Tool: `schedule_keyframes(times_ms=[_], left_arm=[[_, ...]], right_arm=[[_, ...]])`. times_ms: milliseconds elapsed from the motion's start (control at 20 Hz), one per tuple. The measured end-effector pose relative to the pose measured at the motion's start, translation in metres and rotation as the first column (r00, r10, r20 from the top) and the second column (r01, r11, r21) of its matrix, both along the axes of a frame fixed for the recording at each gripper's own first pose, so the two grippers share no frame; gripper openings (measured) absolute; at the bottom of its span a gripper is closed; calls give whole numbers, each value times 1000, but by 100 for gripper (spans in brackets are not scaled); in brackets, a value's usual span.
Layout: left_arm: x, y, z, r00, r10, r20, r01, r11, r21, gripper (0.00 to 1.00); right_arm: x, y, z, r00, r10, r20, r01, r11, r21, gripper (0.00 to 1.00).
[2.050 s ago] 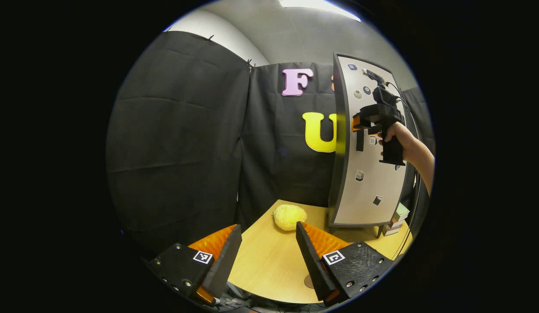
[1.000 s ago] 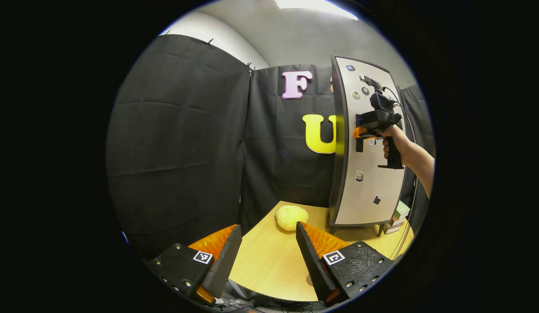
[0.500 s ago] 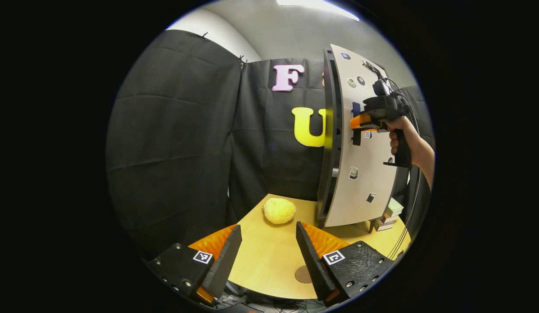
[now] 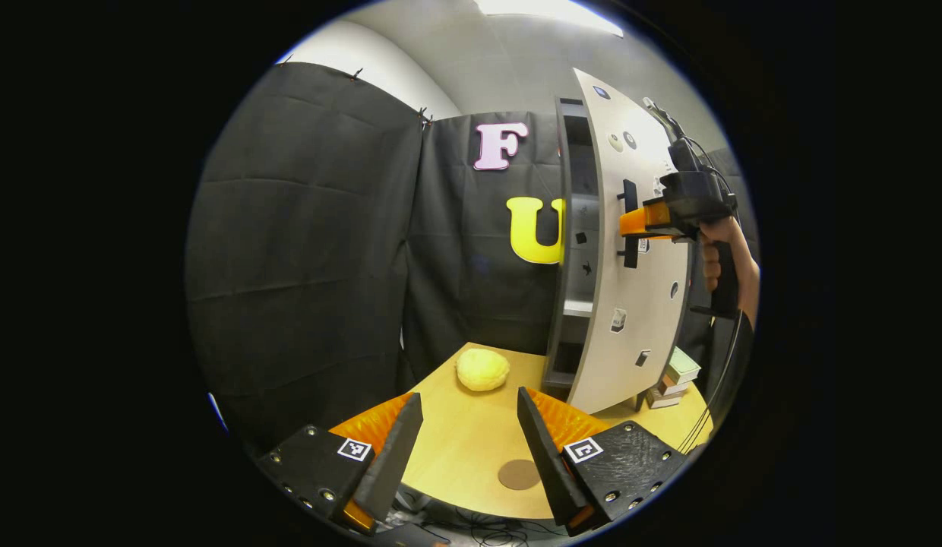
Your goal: Open the cabinet door with the right hand, grasp the bottle in the cabinet with the left hand and place it on the coaster, then close the cabinet door with the right hand.
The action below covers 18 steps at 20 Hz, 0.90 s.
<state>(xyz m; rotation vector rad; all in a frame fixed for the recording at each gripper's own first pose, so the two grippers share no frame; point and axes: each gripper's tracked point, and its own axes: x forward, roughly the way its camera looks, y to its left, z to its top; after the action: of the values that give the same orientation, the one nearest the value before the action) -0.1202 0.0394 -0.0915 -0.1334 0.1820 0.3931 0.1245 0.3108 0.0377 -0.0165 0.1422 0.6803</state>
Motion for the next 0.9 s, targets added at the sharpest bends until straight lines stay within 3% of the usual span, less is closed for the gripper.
schedule_keyframes(times_ms=[350, 900], left_arm=[[-38, -56, -1, 1000, 1, -29, 0, 1000, 28, 73], [-64, -164, -1, 992, -112, -52, 115, 991, 63, 71]], right_arm=[[-6, -17, -1, 1000, 10, -4, -10, 1000, 18, 13], [-12, -52, 3, 998, -57, 11, 57, 998, 19, 13]])
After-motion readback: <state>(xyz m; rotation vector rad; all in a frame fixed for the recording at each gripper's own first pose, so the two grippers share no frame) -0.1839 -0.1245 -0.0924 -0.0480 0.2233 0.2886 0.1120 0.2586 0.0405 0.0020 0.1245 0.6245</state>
